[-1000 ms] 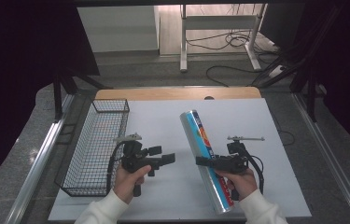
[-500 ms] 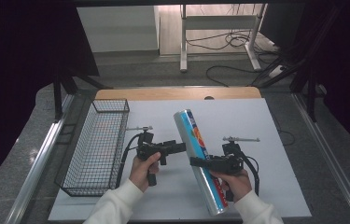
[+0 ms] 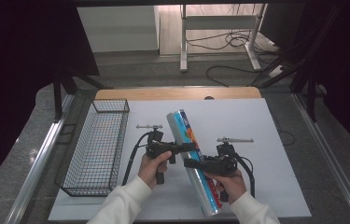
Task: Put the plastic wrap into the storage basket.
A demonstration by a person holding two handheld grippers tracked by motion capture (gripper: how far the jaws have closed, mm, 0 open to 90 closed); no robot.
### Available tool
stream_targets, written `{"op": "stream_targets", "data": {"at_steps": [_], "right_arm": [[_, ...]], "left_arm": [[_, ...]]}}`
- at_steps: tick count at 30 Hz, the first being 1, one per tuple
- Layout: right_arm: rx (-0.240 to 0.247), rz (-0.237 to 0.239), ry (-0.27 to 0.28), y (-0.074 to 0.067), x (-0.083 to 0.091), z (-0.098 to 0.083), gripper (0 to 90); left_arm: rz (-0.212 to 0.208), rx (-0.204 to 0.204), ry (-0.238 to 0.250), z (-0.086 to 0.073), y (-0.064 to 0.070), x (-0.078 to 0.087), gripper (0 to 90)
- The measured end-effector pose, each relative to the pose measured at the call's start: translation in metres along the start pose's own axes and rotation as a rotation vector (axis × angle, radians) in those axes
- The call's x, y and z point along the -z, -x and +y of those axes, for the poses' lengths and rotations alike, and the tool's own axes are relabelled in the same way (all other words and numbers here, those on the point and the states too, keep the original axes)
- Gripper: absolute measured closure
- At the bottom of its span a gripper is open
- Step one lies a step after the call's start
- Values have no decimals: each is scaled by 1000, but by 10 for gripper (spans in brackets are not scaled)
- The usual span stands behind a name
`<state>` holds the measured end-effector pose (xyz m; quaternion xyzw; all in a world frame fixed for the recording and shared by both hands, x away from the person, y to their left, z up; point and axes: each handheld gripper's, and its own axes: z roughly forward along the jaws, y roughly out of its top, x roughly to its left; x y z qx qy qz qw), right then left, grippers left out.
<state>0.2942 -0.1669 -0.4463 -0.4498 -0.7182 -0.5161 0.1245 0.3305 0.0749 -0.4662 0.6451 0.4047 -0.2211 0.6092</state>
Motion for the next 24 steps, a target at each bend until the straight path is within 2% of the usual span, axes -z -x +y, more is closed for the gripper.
{"op": "stream_targets", "data": {"at_steps": [2,10,16,23,24], "right_arm": [[-3,1,0,0,-1,0,322],[14,5,-16,1,-6,-1,322],[32,-2,-21,1,-8,-2,321],[47,14,3,0,-10,-4,316],[48,33,12,0,-9,-3,296]], "left_arm": [[-2,15,-8,1,-2,0,238],[-14,21,4,2,-1,1,285],[-22,47,-3,2,-2,2,304],[-24,46,6,4,0,6,315],[-33,49,5,5,-1,8,316]]}}
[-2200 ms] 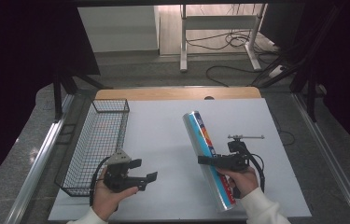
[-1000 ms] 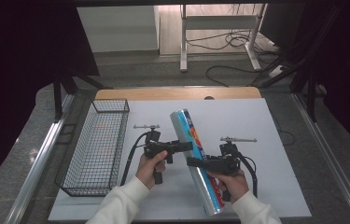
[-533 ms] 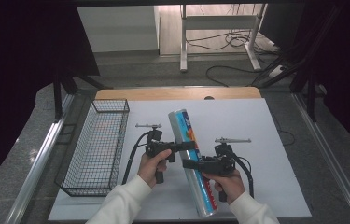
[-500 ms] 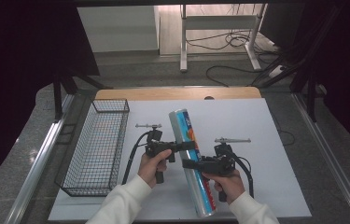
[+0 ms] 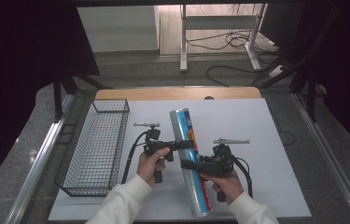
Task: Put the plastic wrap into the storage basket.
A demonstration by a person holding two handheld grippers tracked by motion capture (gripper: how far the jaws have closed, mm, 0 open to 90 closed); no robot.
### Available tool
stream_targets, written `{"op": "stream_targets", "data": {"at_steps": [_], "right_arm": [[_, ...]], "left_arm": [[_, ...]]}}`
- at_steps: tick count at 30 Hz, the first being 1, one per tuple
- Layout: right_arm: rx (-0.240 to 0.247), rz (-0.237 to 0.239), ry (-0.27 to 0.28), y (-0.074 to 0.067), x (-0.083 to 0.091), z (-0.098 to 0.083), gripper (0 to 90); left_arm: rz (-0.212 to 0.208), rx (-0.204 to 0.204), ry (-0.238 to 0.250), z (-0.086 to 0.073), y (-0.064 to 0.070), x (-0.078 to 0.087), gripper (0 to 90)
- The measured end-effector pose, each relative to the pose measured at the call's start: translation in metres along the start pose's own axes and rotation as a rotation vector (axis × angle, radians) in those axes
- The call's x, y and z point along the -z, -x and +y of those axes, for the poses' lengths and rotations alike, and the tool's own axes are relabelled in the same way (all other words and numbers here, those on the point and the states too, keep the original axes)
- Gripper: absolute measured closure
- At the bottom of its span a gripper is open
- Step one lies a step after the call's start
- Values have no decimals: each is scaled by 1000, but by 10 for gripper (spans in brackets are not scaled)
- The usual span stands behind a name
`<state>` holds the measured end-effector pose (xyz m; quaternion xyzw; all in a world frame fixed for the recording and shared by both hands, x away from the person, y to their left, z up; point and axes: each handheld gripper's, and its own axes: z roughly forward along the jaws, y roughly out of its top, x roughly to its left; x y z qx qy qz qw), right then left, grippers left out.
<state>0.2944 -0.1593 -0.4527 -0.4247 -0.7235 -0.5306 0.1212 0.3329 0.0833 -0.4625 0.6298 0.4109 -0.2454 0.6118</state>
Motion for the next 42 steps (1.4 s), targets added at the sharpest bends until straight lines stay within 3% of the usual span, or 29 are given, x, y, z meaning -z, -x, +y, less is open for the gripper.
{"op": "stream_targets", "data": {"at_steps": [3,8,18,23,30,42], "right_arm": [[0,34,2,-1,-1,1,229],[35,-2,13,-10,3,3,111],[93,-28,71,-10,46,12,94],[85,-102,109,8,74,6,104],[55,-210,123,32,91,-5,117],[70,-278,115,41,100,-10,129]], "left_arm": [[6,-3,4,1,1,3,318],[20,-7,28,4,4,14,320],[65,-28,54,19,17,53,321],[119,-47,75,32,29,87,321],[201,-70,73,46,45,126,321],[310,-111,105,55,66,185,322]]}}
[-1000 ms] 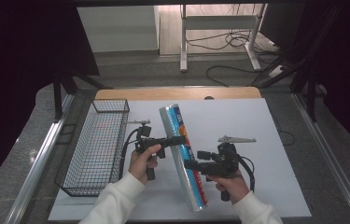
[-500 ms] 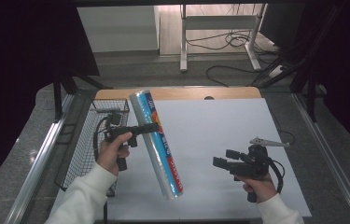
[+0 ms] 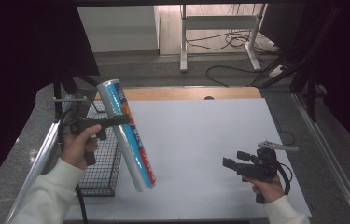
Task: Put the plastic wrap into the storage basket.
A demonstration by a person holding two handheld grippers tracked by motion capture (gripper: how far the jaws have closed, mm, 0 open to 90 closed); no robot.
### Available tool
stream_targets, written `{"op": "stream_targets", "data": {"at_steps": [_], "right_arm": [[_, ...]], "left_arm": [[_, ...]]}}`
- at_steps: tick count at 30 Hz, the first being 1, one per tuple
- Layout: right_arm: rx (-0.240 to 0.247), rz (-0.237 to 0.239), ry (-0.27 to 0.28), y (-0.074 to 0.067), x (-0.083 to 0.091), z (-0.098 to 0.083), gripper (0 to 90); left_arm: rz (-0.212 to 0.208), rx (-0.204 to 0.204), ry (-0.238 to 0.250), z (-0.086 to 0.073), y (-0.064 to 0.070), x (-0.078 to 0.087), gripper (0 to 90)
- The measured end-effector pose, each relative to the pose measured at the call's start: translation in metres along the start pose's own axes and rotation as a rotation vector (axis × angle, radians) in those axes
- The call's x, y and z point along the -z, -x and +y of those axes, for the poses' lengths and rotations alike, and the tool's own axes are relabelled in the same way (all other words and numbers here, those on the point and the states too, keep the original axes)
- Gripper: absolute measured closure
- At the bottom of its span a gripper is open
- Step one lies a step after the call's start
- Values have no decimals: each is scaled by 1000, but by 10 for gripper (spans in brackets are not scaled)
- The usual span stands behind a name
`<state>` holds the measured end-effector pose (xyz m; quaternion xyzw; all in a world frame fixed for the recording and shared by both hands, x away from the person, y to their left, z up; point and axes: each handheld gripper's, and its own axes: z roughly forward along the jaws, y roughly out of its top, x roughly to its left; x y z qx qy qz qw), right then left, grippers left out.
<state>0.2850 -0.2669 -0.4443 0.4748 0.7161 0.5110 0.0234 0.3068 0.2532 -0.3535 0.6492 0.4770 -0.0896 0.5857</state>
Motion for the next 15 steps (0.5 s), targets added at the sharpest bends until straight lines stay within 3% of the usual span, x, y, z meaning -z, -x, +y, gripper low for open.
{"op": "stream_targets", "data": {"at_steps": [6,8,9,15], "right_arm": [[-12,-21,-5,6,0,-2,133],[-18,-24,-2,7,1,-1,133],[-21,-25,0,7,1,-1,134],[-27,-31,-3,10,0,-1,135]], "left_arm": [[73,-5,16,6,-3,33,322],[82,-5,17,7,-3,36,322],[113,-2,13,9,-6,46,322],[177,-12,-3,14,-6,65,322]]}}
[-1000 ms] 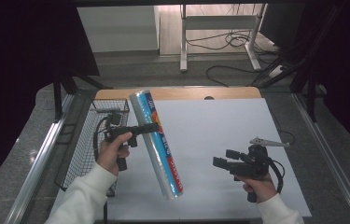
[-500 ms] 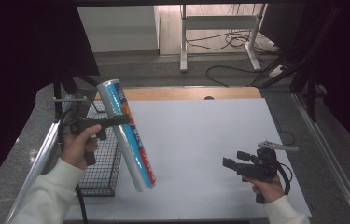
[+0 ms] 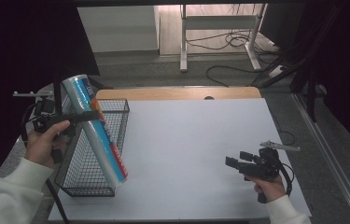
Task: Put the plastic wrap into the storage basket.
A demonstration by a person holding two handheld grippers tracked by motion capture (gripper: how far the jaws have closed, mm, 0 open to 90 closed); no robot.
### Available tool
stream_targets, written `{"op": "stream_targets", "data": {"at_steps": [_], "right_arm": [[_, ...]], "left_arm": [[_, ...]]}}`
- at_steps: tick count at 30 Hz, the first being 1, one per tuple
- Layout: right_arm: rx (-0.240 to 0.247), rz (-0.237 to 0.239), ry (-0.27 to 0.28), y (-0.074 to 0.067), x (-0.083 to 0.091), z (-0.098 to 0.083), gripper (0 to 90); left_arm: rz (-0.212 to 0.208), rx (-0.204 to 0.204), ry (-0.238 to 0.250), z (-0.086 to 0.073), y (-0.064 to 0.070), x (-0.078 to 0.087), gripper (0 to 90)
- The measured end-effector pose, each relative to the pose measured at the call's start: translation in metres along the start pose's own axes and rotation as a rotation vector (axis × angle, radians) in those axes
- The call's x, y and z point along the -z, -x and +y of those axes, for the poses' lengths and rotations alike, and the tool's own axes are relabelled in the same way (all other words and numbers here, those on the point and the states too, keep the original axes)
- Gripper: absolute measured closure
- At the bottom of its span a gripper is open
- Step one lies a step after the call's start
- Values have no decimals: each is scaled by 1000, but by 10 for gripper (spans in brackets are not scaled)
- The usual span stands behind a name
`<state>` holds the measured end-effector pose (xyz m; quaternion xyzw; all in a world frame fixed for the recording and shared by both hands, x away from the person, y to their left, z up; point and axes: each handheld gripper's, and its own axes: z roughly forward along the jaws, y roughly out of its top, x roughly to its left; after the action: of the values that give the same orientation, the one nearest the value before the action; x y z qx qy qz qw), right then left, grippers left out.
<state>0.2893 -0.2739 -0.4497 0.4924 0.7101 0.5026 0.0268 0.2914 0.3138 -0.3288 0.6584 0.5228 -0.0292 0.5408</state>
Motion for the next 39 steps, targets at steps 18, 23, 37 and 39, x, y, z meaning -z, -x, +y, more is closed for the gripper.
{"op": "stream_targets", "data": {"at_steps": [18,23,37,39], "right_arm": [[-12,-2,-12,1,-3,-2,135],[-14,-1,-13,1,-4,-2,138],[-18,0,-17,2,-4,-3,141],[-20,0,-16,2,-4,-3,143]], "left_arm": [[220,-67,-99,10,-15,25,324],[242,-63,-126,9,-22,19,324],[318,-93,-224,6,-34,0,324],[326,-89,-249,4,-37,-6,324]]}}
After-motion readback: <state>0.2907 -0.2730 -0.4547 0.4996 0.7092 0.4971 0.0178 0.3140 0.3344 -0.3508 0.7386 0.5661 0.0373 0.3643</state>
